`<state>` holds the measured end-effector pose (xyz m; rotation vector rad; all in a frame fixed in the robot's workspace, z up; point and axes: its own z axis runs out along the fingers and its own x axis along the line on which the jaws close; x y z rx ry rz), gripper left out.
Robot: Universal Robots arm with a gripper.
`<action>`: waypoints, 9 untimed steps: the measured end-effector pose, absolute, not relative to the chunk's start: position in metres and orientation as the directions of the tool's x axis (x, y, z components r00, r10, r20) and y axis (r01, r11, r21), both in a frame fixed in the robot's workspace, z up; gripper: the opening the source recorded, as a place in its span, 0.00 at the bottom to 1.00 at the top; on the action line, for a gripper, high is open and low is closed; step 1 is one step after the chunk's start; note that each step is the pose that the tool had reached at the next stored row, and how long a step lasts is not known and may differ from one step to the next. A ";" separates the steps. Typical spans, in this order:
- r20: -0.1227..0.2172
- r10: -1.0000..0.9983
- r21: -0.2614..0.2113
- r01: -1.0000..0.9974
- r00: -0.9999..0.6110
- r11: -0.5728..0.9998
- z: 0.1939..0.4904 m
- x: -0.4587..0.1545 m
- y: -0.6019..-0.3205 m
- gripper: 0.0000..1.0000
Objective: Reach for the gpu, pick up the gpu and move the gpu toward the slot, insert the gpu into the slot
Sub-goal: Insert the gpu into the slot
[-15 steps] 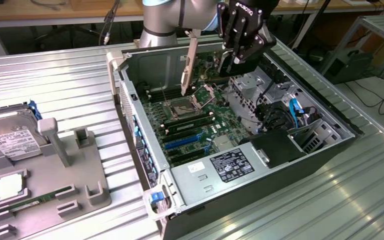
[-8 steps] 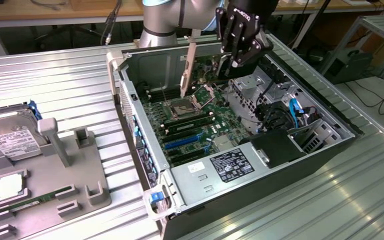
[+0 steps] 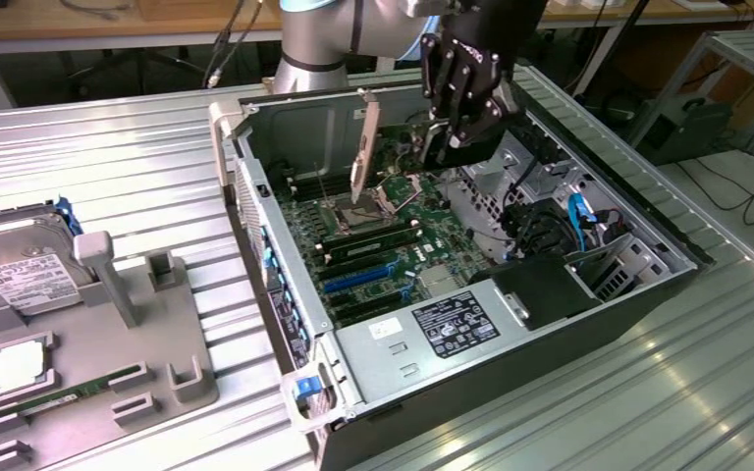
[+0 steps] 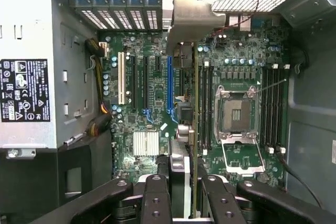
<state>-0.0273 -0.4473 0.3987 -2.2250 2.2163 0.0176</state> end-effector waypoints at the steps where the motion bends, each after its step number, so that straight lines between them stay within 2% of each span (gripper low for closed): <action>1: -0.009 -1.000 0.009 -1.000 0.004 -0.004 0.389 -0.027 -0.447 0.28; 5: -0.006 -1.000 -0.011 -1.000 -0.001 0.001 0.343 -0.038 -0.446 0.28; 7: -0.006 -1.000 -0.012 -1.000 -0.001 0.001 0.333 -0.061 -0.446 0.28; 9: -0.006 -1.000 -0.033 -0.999 0.011 -0.011 0.321 -0.073 -0.445 0.28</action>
